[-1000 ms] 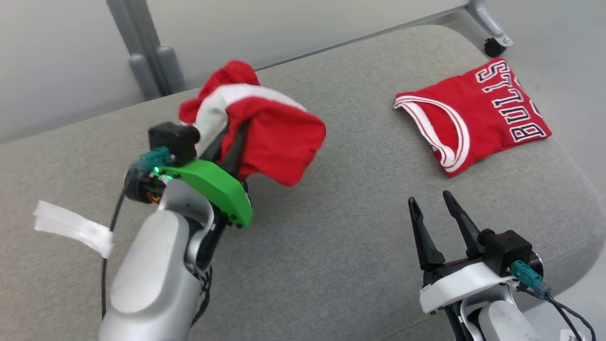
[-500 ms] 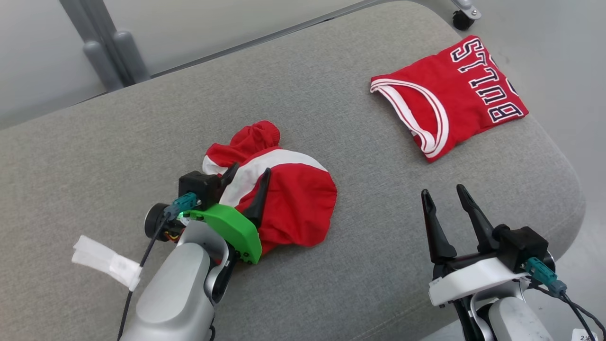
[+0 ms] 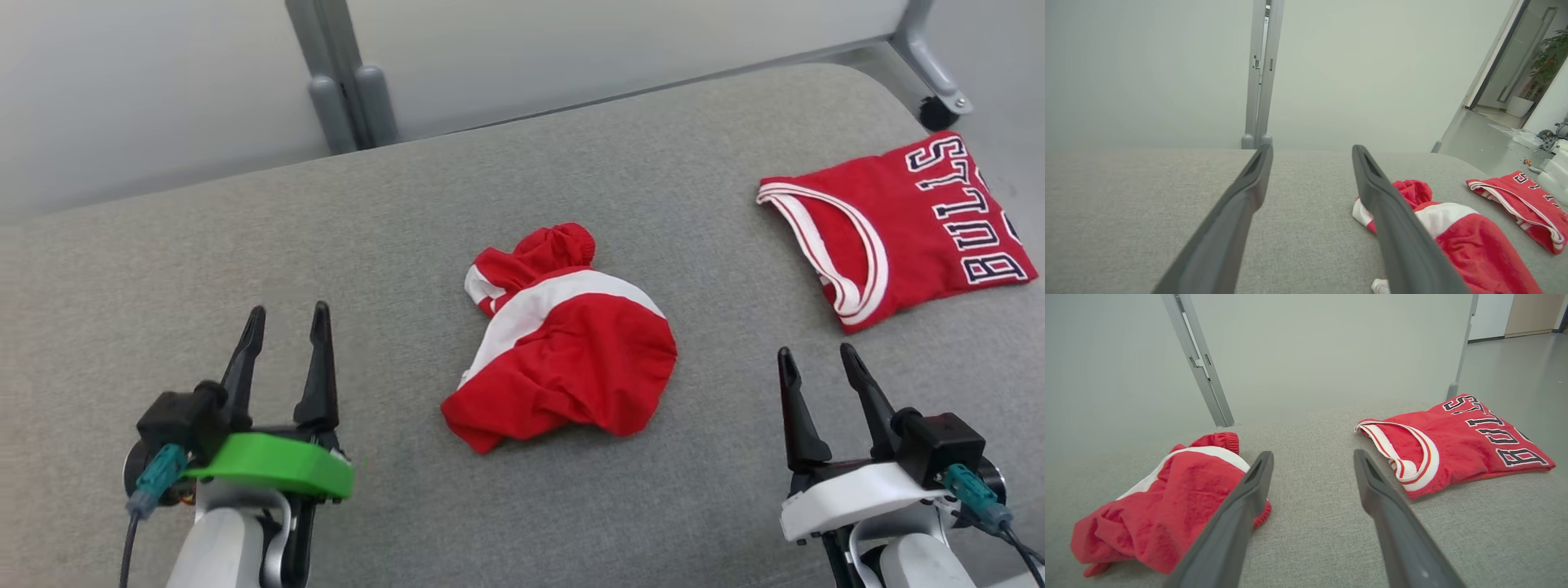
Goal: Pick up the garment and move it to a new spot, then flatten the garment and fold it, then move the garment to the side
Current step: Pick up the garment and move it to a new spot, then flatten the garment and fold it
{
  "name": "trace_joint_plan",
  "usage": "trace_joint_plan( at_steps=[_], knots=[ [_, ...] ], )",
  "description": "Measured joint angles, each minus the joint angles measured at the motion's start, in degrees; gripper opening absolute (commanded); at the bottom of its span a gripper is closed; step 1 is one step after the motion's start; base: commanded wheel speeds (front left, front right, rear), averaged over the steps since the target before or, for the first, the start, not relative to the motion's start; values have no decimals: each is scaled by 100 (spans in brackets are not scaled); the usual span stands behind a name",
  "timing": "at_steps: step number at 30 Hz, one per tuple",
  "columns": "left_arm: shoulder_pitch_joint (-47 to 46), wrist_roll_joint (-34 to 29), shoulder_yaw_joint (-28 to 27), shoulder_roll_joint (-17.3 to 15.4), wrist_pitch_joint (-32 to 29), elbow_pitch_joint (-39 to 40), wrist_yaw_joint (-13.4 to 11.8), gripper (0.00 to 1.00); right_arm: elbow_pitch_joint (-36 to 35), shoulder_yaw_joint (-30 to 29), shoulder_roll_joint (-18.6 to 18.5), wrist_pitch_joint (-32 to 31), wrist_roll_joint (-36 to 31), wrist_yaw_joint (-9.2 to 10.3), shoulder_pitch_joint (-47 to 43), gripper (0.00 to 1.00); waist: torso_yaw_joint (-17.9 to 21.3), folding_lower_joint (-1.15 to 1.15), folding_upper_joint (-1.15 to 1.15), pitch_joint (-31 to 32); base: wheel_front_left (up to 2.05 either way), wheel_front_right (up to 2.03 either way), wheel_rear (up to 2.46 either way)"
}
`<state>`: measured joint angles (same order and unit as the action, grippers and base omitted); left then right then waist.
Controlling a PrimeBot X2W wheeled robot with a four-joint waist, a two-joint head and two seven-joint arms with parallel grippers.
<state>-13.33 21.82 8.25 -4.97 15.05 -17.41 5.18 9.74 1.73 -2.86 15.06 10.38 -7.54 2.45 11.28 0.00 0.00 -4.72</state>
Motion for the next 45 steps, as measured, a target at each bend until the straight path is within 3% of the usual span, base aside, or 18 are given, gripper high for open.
trace_joint_plan(
  at_steps=[8,15,34,37,45],
  knots=[
    [879,-367,-756,92,-1,308,163,100,393,-156,-23,0,-9,0,-25,100,-616,0,0,317,0,0,0],
    [1321,-513,-922,149,-1,380,211,100,767,-182,-20,-1,16,0,-70,100,-903,0,0,562,0,0,0],
    [1529,-455,-817,149,0,528,214,100,937,-134,-29,0,49,1,32,100,-910,0,0,545,0,0,0],
    [1529,-454,-801,149,-1,537,214,100,1090,-109,-171,-27,60,0,261,100,-918,0,0,524,0,0,0],
    [1494,-454,-613,155,-1,560,215,100,1942,-425,-426,-1412,327,2,1413,100,-1022,0,0,418,0,0,0]
  ],
)
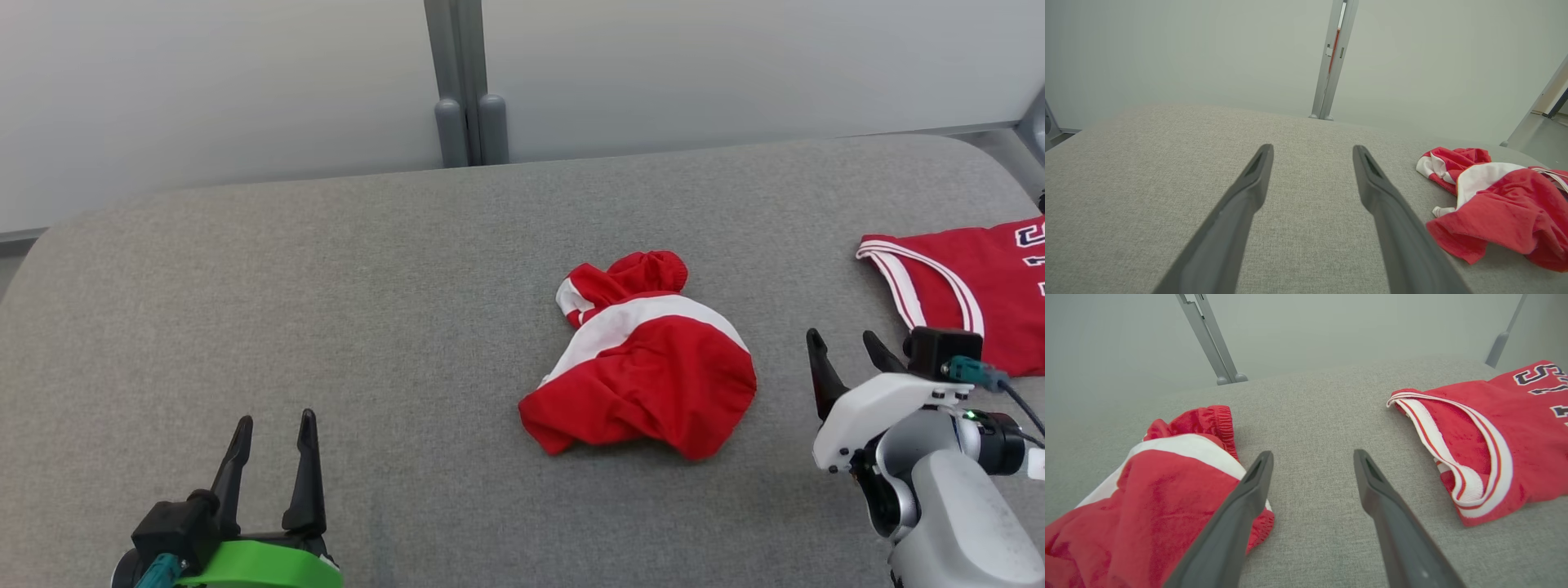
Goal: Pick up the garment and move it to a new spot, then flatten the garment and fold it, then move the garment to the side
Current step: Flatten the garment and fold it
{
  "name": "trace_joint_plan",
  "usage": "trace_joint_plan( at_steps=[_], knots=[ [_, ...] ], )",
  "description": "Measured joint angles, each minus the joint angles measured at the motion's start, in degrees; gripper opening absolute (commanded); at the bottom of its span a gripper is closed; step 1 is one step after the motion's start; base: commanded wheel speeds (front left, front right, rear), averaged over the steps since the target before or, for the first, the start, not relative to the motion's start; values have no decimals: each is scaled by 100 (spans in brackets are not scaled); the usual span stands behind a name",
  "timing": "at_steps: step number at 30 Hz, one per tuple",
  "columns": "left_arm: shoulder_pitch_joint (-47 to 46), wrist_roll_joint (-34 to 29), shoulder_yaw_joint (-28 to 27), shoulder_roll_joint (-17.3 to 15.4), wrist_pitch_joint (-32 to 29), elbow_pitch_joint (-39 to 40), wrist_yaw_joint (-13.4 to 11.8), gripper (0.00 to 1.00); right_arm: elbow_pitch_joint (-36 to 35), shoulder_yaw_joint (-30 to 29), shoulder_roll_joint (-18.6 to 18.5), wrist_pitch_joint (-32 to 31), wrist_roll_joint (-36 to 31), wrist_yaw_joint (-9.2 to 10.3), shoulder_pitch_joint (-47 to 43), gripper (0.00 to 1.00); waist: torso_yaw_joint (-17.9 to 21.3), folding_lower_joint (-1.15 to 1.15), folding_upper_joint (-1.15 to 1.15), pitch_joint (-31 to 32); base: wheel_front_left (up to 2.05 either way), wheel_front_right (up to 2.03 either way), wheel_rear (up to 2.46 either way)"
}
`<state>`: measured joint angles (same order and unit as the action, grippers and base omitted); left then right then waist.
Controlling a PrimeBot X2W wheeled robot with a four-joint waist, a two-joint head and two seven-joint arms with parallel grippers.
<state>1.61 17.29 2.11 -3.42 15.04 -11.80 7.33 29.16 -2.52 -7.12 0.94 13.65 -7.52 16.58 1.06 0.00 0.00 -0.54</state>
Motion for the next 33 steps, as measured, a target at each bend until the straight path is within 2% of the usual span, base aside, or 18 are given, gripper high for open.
trace_joint_plan(
  at_steps=[4,9,13,21,22,23,24,27,33],
  knots=[
    [-115,16,151,-1,0,-27,0,100,673,-104,-97,-602,121,0,478,100,-138,0,0,-93,0,0,0],
    [-220,44,249,-3,1,-98,3,100,1407,33,-104,-902,96,2,922,100,-356,0,0,-230,0,0,0],
    [-232,58,246,-9,0,-108,3,100,1711,221,3,-1027,274,1,1093,100,-486,0,0,-342,0,0,0],
    [-298,64,287,-9,1,-109,3,100,2261,575,-34,-1294,322,1,1301,100,-625,0,0,-494,0,0,0],
    [-308,68,291,-9,0,-110,3,100,2316,628,-26,-1367,322,4,1340,95,-631,0,0,-506,0,0,0],
    [-316,76,298,-9,1,-109,3,100,2337,678,-23,-1406,328,4,1366,16,-635,0,0,-514,0,0,0],
    [-325,76,307,-9,1,-110,3,100,2361,750,-21,-1455,353,7,1400,0,-638,0,0,-519,0,0,0],
    [-338,77,320,-8,1,-114,3,100,2323,1009,2,-1435,412,11,1438,0,-636,0,0,-517,0,0,0],
    [-337,82,297,-7,1,-125,4,100,1962,1207,-73,-805,209,4,1702,0,-590,0,0,-437,0,0,0]
  ],
)
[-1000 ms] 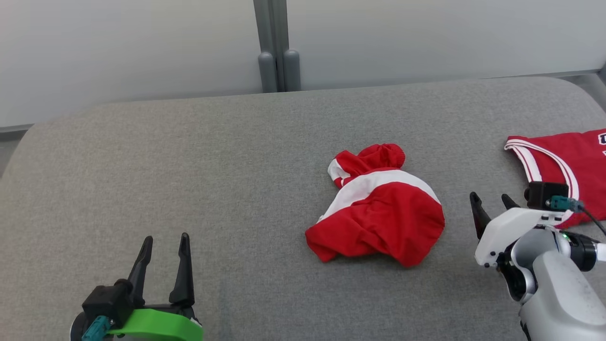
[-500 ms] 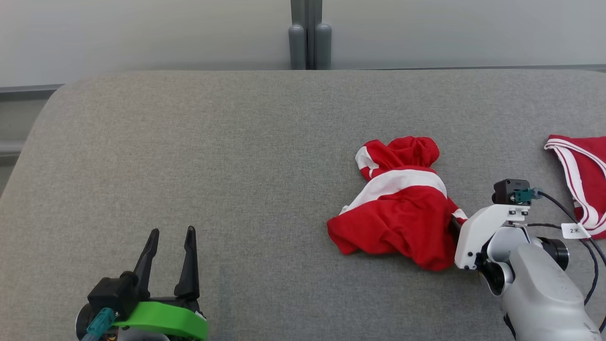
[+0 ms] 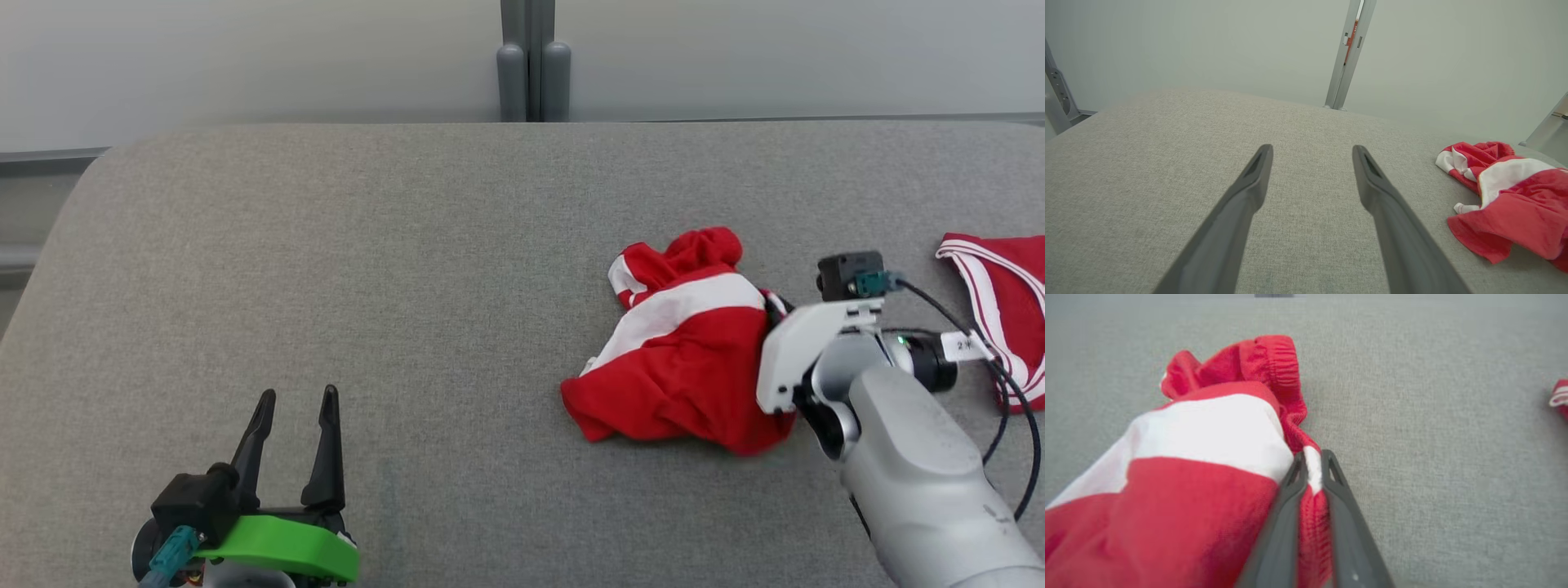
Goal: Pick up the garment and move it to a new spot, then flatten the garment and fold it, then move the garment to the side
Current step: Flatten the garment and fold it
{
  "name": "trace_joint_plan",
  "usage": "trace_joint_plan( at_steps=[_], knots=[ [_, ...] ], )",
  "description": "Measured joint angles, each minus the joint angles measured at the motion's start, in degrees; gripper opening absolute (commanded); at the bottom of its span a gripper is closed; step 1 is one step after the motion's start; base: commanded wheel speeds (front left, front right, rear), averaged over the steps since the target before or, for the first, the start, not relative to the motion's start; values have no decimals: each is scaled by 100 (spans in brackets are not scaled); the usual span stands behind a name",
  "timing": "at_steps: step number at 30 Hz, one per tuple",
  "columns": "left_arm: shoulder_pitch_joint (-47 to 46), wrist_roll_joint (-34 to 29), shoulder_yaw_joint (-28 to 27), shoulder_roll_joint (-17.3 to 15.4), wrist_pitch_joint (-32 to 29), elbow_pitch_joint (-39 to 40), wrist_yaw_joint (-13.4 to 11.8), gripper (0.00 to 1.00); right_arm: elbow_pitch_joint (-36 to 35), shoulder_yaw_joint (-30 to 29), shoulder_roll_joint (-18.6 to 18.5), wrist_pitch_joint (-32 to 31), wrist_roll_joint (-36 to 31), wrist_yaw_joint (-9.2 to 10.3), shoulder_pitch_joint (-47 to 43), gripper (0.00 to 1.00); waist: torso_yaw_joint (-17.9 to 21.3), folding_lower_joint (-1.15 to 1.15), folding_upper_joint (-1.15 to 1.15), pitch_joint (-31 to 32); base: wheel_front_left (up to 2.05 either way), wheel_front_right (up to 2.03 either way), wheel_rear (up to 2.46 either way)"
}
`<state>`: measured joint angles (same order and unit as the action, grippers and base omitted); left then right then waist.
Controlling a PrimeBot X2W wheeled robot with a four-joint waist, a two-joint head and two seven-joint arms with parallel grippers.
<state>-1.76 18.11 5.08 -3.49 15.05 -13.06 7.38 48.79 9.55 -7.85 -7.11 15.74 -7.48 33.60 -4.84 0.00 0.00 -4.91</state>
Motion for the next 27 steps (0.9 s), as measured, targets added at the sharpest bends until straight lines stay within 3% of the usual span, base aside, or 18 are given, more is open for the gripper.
trace_joint_plan(
  at_steps=[7,13,17,22,27],
  knots=[
    [25,1,-77,5,0,25,-1,100,-948,627,382,220,393,-1,429,0,97,0,0,95,0,0,0],
    [38,1,-57,9,0,46,0,100,-1627,1346,492,143,1683,-1,949,0,145,0,0,131,0,0,0],
    [27,0,3,14,0,68,0,100,-1905,1807,512,527,2242,-1,1421,0,99,0,0,112,0,0,0],
    [25,1,16,23,0,88,0,100,-1790,1567,511,1491,2557,-1,1831,0,51,0,0,96,0,0,0],
    [44,1,-51,29,0,130,0,100,-1091,1140,511,1761,2677,-1,1670,0,83,0,0,78,0,0,0]
  ],
)
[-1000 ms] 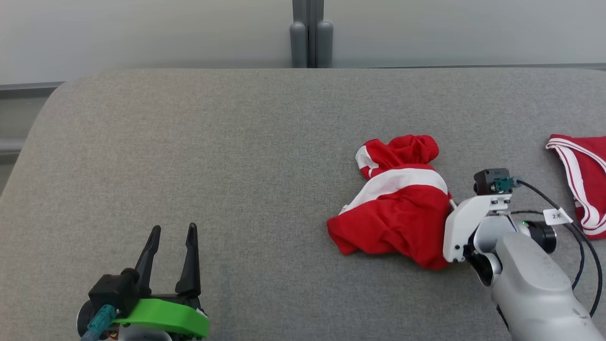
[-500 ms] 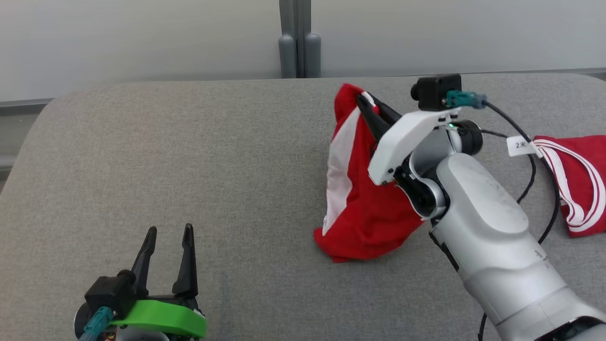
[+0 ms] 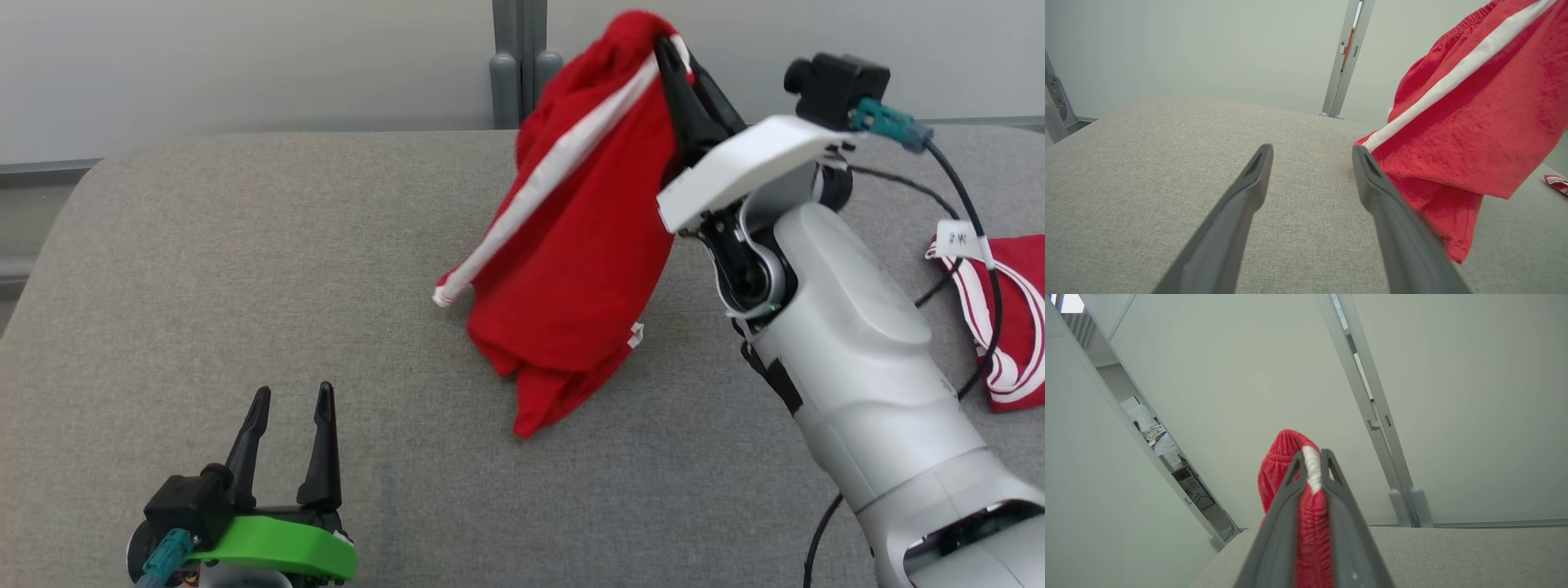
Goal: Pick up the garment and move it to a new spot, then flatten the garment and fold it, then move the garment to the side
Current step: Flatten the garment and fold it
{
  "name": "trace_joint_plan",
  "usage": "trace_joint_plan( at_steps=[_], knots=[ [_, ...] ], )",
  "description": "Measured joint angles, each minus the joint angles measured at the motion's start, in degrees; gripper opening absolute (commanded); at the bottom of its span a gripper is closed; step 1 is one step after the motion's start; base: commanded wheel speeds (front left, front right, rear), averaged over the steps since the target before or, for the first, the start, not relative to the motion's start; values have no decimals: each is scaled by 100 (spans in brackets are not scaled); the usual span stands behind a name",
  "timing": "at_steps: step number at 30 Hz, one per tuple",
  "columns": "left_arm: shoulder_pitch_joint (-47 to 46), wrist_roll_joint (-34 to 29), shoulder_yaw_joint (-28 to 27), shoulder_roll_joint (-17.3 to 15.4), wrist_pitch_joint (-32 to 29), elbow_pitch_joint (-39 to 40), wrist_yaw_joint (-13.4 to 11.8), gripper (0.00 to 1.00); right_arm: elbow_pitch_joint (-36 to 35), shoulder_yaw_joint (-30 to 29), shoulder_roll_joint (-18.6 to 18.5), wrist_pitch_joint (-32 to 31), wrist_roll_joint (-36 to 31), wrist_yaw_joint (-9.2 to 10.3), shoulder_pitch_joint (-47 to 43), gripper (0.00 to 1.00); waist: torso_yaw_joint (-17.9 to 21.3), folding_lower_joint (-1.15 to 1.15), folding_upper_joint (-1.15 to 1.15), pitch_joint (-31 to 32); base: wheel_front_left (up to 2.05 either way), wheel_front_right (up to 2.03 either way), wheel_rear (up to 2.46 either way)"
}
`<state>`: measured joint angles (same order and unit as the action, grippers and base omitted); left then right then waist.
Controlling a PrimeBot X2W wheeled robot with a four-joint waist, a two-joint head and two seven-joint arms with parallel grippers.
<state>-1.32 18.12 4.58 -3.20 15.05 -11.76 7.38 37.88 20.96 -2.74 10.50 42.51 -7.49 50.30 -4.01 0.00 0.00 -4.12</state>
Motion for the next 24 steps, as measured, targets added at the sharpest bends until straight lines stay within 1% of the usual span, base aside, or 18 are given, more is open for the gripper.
trace_joint_plan(
  at_steps=[2,5,7,9,13,18,19,20,21,22,24],
  knots=[
    [8,0,-36,0,0,15,0,100,302,-218,4,85,-86,0,-212,0,37,0,0,-24,0,0,0],
    [6,-1,-30,3,0,31,0,100,775,-743,-4,243,-455,0,-530,0,112,0,0,-72,0,0,0],
    [-5,-3,-25,7,0,41,0,100,1057,-1199,-82,348,-812,0,-727,0,170,0,0,-117,0,0,0],
    [-31,-9,-19,8,0,45,0,100,1216,-1642,-174,397,-1021,1,-922,0,219,0,0,-158,0,0,0],
    [-55,-10,-19,10,0,53,0,100,1319,-2398,-244,428,-1484,0,-1382,0,320,0,0,-232,0,0,0],
    [-107,-10,1,10,0,38,0,100,1261,-3049,-238,449,-2035,0,-1847,0,417,0,0,-287,0,0,0],
    [-143,-10,21,10,0,30,0,100,1251,-3271,-222,449,-2317,0,-2015,0,439,0,0,-288,0,0,0],
    [-149,-10,27,10,0,30,0,100,1257,-3357,-212,449,-2465,0,-2092,34,443,0,0,-282,0,0,0],
    [-151,-10,33,9,0,25,0,100,1256,-3421,-194,449,-2572,0,-2142,95,445,0,0,-277,0,0,0],
    [-151,-10,41,9,0,18,0,100,1247,-3496,-169,448,-2673,0,-2198,100,446,0,0,-266,0,0,0],
    [-151,-10,54,7,0,11,0,100,1165,-3562,-137,448,-2897,0,-2276,100,443,0,0,-240,0,0,0]
  ],
)
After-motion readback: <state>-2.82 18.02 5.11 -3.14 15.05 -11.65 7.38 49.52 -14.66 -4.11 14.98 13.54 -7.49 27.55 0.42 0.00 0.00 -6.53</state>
